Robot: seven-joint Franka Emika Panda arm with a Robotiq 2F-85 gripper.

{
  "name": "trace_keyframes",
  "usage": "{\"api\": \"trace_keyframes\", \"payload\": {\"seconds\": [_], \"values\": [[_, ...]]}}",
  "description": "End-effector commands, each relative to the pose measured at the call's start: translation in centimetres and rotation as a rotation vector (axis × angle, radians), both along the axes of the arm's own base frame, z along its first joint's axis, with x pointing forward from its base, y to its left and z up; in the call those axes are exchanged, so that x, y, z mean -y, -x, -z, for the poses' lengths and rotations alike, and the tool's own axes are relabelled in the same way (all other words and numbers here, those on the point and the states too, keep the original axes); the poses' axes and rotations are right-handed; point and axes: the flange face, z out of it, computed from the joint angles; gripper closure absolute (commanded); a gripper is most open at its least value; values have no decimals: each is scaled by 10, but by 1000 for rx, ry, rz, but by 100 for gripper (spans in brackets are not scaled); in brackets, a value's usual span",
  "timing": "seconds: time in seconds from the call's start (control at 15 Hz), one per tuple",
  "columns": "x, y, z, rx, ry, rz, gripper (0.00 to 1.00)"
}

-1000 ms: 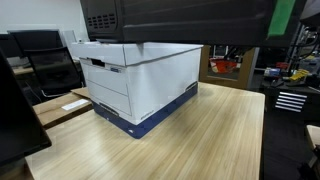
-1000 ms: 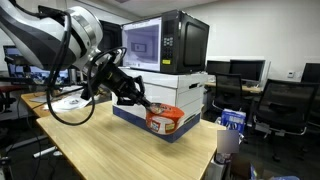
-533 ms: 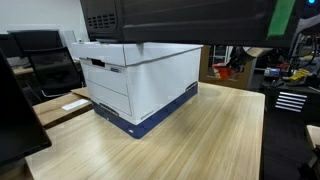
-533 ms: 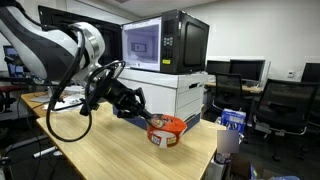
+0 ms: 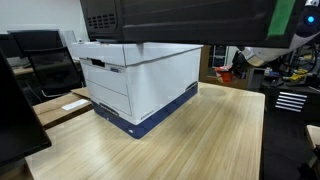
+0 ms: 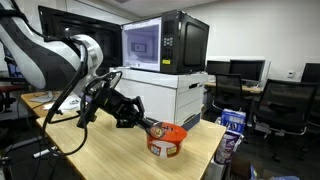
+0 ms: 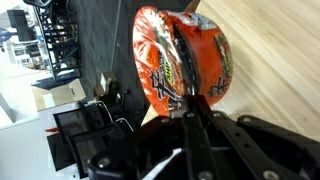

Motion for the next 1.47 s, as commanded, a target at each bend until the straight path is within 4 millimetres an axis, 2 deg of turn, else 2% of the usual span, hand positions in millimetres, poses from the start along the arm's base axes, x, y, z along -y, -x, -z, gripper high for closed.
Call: {"api": "trace_keyframes", "payload": {"seconds": [0.0, 0.67, 1.07, 1.4], "values": [[-3, 2, 6, 39, 47, 12, 97], [-12, 0, 22, 62, 98, 48, 97], [-11, -6, 33, 89, 113, 159, 97], [-18, -15, 38, 113, 82, 223, 99]]}}
